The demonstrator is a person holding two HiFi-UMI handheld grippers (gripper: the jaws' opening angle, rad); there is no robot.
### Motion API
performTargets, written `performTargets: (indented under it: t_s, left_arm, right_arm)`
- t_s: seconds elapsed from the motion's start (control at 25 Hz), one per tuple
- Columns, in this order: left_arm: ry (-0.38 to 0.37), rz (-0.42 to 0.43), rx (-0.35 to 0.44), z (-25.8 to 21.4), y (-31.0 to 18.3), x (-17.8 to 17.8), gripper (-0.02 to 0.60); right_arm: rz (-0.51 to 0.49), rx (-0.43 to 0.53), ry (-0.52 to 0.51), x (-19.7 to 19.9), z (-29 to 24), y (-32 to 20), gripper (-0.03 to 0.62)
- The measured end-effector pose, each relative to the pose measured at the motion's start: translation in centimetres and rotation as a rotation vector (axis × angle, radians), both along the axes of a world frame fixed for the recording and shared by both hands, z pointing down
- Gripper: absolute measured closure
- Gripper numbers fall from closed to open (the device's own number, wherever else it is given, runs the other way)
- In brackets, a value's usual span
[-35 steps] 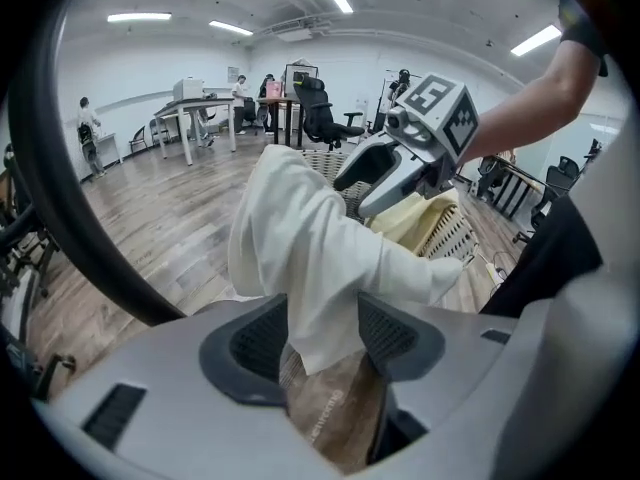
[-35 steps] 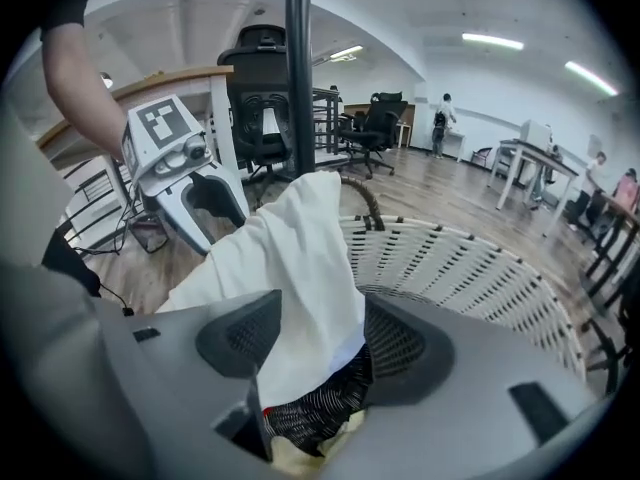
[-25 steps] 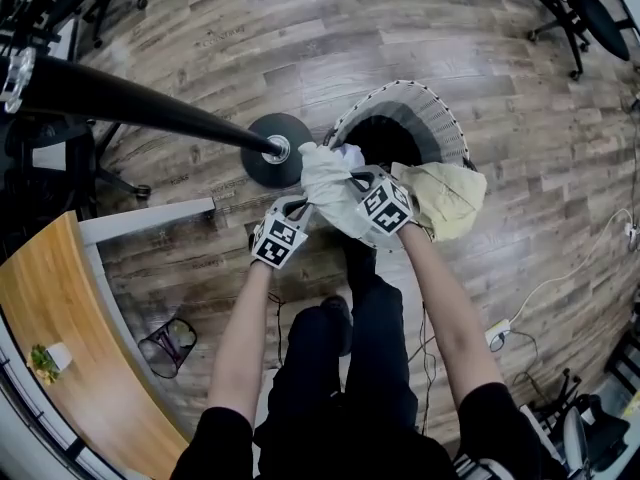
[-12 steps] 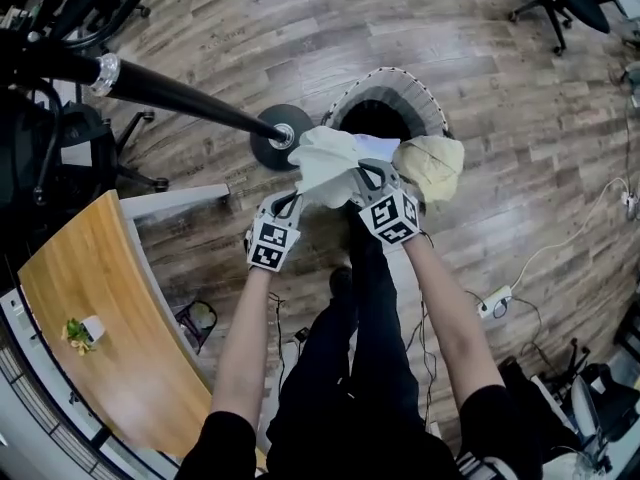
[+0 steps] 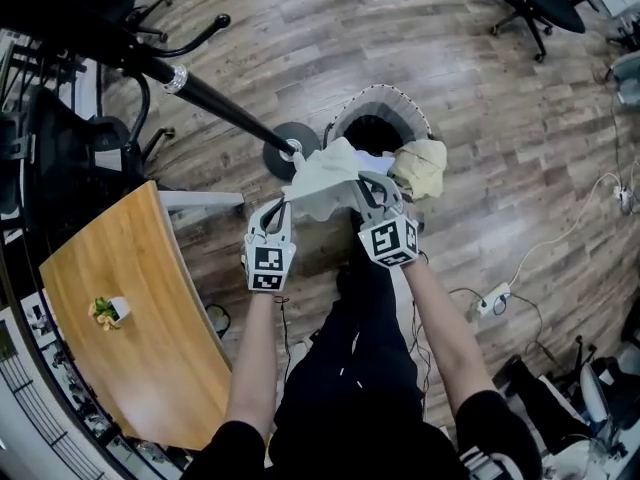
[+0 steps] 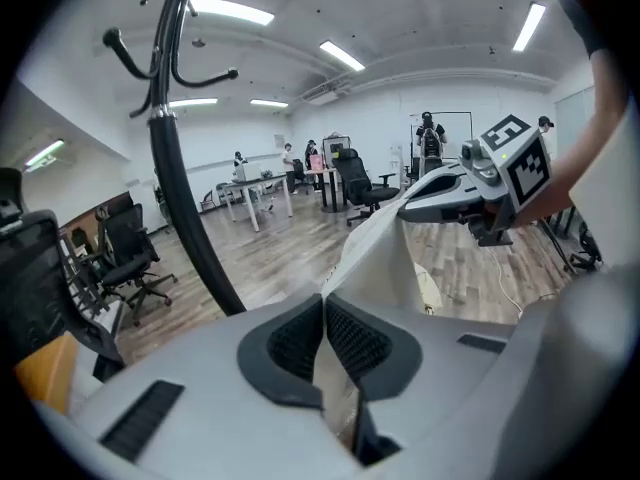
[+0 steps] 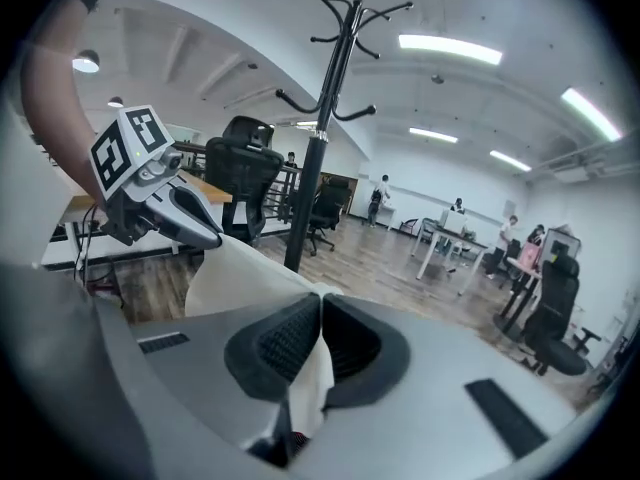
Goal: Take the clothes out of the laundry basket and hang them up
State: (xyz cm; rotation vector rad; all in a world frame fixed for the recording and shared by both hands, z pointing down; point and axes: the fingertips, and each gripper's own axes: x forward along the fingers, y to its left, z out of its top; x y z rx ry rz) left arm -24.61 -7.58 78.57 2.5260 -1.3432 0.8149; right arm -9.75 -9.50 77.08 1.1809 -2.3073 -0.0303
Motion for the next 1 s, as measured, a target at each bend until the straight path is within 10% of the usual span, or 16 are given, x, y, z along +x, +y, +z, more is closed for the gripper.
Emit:
performTargets:
  t_s: [0.52, 0.8, 1.0]
  left_arm:
    - [0.094, -0.019, 0.100, -14.8, 7.9, -2.7, 0.551]
    - [0.254, 0.197, -0.121, -14.7, 13.6, -1.3, 0.548]
    - [0.233, 0.142, -0.148, -15.2, 14.4, -4.9, 0.546]
  right_arm:
    - [-0.076, 0.185, 0.004, -5.3, -18.6, 3.5, 0.577]
    - [-0.301, 0.204, -0.054, -10.4, -25.0, 6.7, 0.579]
    - [-0.380, 0.189, -0.088, -12.1, -26.3, 7.3, 0.579]
